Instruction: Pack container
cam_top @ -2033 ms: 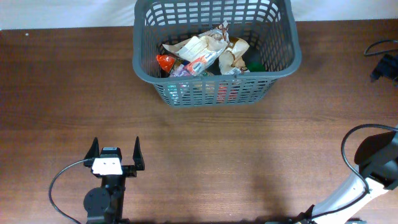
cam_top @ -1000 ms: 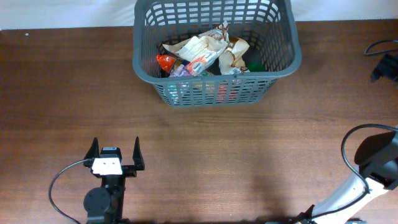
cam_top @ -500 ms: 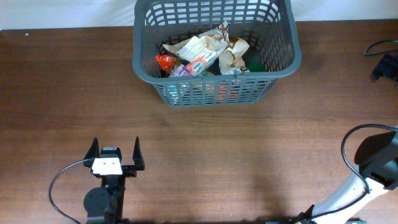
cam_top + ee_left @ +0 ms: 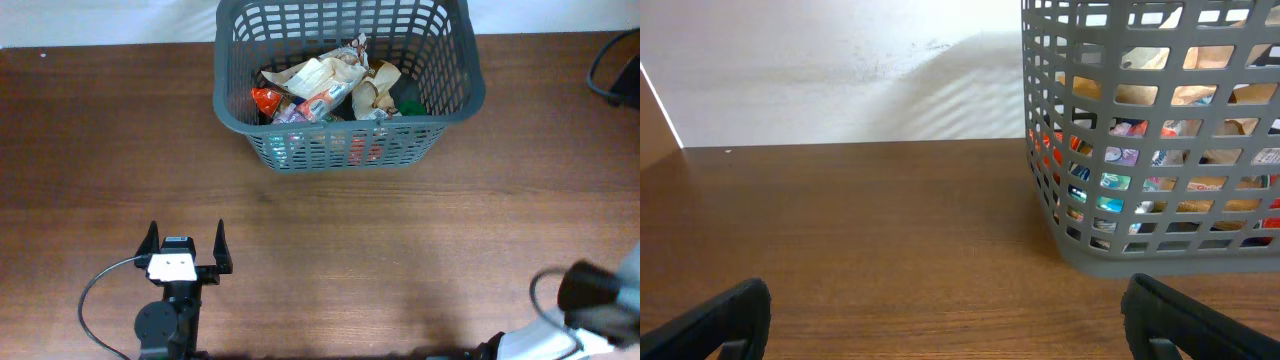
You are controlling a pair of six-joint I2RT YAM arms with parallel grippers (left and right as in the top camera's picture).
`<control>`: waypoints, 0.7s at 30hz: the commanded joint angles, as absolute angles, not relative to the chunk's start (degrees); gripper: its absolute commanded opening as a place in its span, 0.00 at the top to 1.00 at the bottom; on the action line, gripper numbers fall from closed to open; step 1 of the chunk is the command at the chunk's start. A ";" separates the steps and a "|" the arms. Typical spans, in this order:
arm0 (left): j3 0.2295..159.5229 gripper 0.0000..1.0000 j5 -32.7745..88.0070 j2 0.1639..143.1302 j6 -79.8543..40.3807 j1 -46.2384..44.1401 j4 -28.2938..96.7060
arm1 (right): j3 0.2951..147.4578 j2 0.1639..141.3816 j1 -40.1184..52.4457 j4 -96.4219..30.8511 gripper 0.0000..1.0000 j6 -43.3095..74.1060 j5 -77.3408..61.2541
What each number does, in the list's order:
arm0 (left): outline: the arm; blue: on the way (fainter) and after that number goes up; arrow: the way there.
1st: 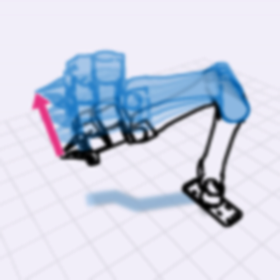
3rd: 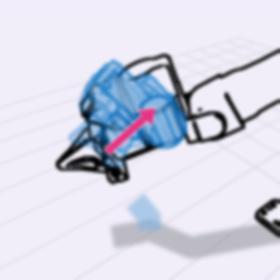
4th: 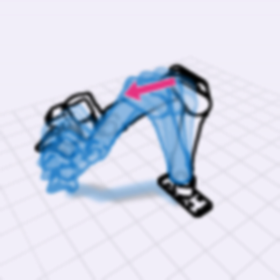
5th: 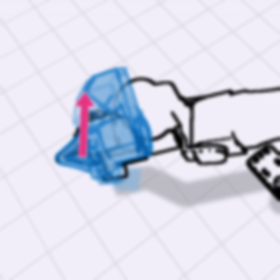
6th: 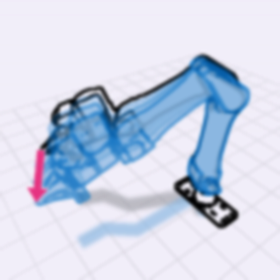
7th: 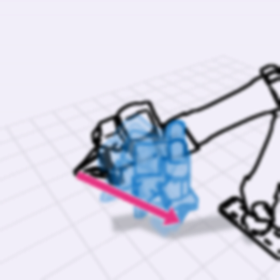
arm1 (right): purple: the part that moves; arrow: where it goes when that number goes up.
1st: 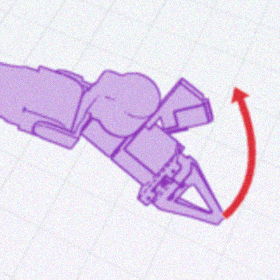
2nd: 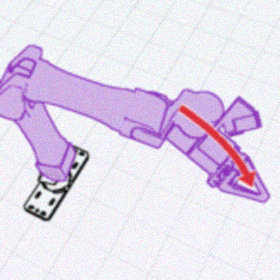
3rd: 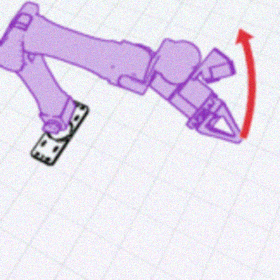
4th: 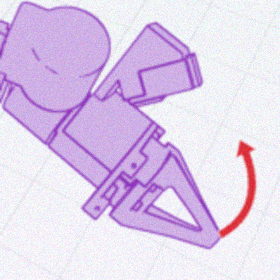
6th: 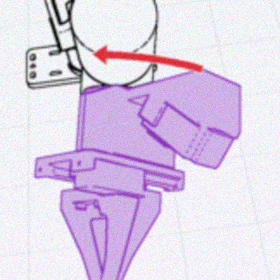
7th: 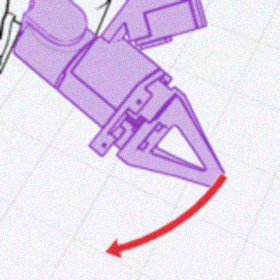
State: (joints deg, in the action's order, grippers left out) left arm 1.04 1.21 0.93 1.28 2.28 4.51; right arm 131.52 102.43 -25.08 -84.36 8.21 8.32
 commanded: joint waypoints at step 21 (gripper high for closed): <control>0.49 0.01 0.62 0.30 0.91 2.57 4.62 | 69.23 41.30 -10.15 -39.35 0.01 7.86 9.34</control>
